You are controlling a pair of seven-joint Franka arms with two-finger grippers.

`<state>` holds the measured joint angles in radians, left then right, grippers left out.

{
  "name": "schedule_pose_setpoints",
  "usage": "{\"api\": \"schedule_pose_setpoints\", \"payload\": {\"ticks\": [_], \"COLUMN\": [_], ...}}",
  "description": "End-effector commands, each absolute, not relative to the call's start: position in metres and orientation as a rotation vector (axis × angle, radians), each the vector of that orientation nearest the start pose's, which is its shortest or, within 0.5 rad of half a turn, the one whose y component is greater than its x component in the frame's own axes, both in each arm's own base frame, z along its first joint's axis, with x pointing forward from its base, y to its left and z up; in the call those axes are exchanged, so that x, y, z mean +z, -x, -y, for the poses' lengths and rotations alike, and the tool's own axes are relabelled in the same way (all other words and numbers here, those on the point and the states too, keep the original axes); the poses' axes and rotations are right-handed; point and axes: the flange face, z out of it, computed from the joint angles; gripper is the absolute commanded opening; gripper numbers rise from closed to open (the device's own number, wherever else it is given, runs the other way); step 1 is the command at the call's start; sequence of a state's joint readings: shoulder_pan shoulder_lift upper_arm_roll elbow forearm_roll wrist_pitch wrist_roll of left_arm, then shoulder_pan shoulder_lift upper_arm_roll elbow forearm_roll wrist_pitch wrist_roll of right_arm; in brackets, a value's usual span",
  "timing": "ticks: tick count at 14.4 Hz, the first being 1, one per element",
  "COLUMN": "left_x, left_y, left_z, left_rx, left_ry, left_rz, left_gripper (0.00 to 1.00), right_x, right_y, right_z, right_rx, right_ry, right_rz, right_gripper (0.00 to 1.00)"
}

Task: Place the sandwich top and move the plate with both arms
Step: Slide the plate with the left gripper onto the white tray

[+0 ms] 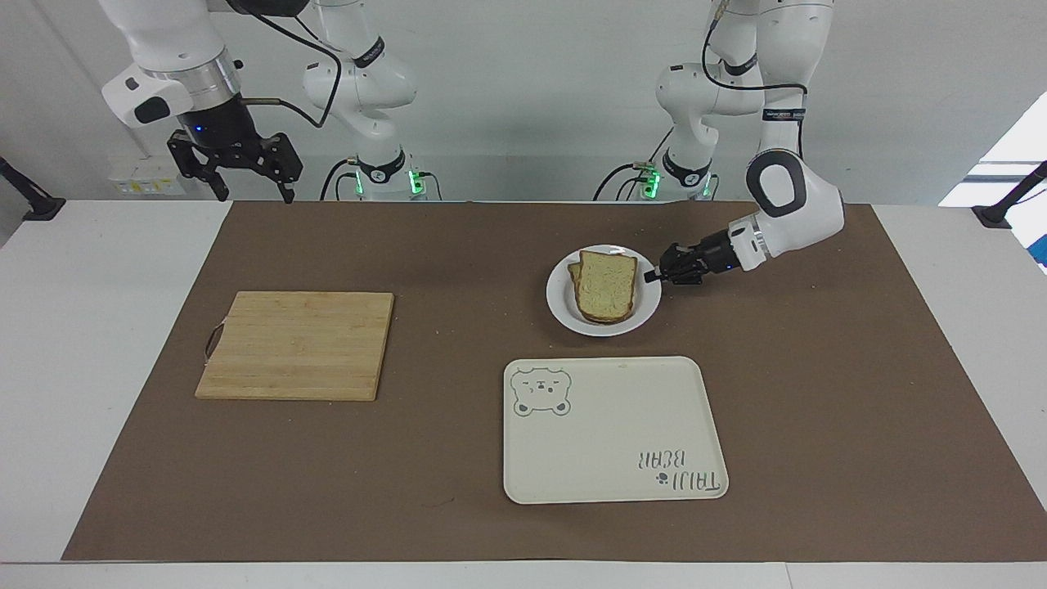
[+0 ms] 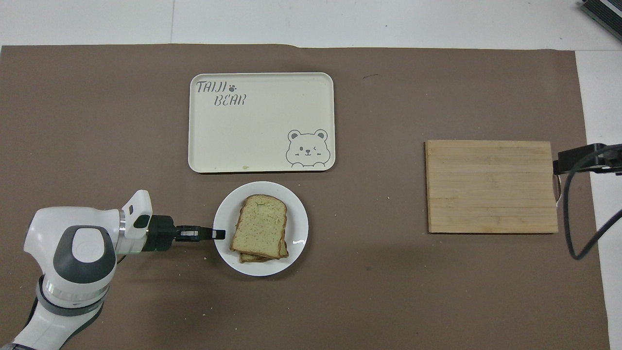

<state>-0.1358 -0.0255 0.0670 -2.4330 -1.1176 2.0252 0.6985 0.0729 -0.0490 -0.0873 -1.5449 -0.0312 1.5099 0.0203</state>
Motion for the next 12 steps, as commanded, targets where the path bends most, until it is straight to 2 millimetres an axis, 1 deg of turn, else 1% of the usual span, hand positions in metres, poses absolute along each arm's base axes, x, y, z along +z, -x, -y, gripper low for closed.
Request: {"api": "schedule_pose_setpoints", "payload": {"ticks": [1, 2, 3, 4, 6, 7, 8, 10, 12], "left_x": [0.327, 0.334, 0.342, 0.349, 0.359, 0.36, 0.364, 0.353, 0.336], "left_y": [-0.478, -0.494, -0.515, -0.532, -0.565, -0.578, -0.597, -0.628, -0.656], "left_z": [0.072, 0.058, 0.041, 0.033, 0.034, 0.035, 0.035, 0.039, 0.049], "left_rx": [-0.058, -0.05, -0.048, -0.053, -0.049, -0.041, -0.023, -0.037, -0.03], "left_ry": [-2.14, -2.117, -2.109, -2.109, -2.129, -2.126, -2.126, -2.124, -2.125], "left_rz": [0.029, 0.013, -0.026, -0.06, -0.067, -0.068, -0.06, -0.065, -0.046], "left_gripper": [0.0, 0.0, 0.0, 0.0, 0.0, 0.0, 0.0, 0.0, 0.0], "right_x": [0.658, 0.658, 0.659, 0.659, 0.659, 0.659, 0.659, 0.658, 0.659], "right_y": [-0.529, -0.529, -0.529, -0.529, -0.529, -0.529, -0.529, -0.53, -0.53], "right_z": [0.013, 0.013, 0.013, 0.013, 0.013, 0.012, 0.012, 0.012, 0.012], "right_rx": [-0.048, -0.048, -0.051, -0.051, -0.051, -0.051, -0.051, -0.049, -0.051], "right_ry": [3.162, 3.162, 3.162, 3.162, 3.162, 3.162, 3.162, 3.162, 3.162], "right_rz": [-0.08, -0.08, -0.08, -0.08, -0.08, -0.08, -0.08, -0.087, -0.09], "right_gripper": [1.0, 1.0, 1.0, 1.0, 1.0, 1.0, 1.0, 1.0, 1.0]}}
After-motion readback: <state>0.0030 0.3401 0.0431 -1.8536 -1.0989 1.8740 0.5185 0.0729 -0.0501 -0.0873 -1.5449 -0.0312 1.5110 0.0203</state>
